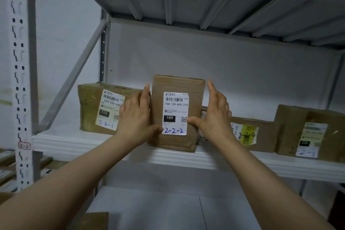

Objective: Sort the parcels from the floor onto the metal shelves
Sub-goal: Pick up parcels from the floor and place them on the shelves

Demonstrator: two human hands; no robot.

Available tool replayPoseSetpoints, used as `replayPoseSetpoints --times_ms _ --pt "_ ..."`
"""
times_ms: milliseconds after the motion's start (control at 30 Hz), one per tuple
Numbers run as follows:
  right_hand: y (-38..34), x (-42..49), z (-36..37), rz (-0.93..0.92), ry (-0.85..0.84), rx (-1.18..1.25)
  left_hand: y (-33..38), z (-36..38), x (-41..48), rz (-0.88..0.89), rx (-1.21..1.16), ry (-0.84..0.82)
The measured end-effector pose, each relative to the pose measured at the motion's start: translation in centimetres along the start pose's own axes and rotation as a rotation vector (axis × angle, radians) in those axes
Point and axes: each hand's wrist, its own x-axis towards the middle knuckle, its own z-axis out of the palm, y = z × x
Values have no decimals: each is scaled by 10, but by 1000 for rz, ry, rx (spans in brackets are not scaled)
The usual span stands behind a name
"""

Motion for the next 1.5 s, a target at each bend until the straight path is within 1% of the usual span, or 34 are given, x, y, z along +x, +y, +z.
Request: replayPoseSetpoints --times_ms 100,167,300,367,433,700,900,1067,1167,1267,1367,1500 --pt "-7 21 -10 -107 -82 -199 -10 -12 26 98 -73 -42" --pt "-13 35 -14 -154 -140 -294 -15 -21 47 153 -58 -63" --pt "-20 54 -9 -188 -186 -380 -19 -31 81 212 15 -219" --pt "-19 57 -4 -170 -182 -383 -20 -30 89 223 22 -294" --pt "-17 60 2 -162 -174 -385 -21 -25 92 237 26 -329" --pt "-18 68 19 -143 -158 -395 -24 -7 101 256 37 -285" --pt "-22 79 10 -94 -237 -310 -35 -7 108 239 53 -324" --pt "-30 94 3 -125 -349 -334 -44 -11 115 231 70 -349" --pt "-29 102 6 -113 -369 -277 -53 -19 121 189 192 -424" --pt "-26 111 6 -131 -400 -234 -63 -28 124 130 321 -564" --pt "-26 116 12 -181 -401 -191 -68 -30 121 138 250 -661" --pt "-29 118 25 -206 -388 -133 -71 -34 120 148 227 -654"
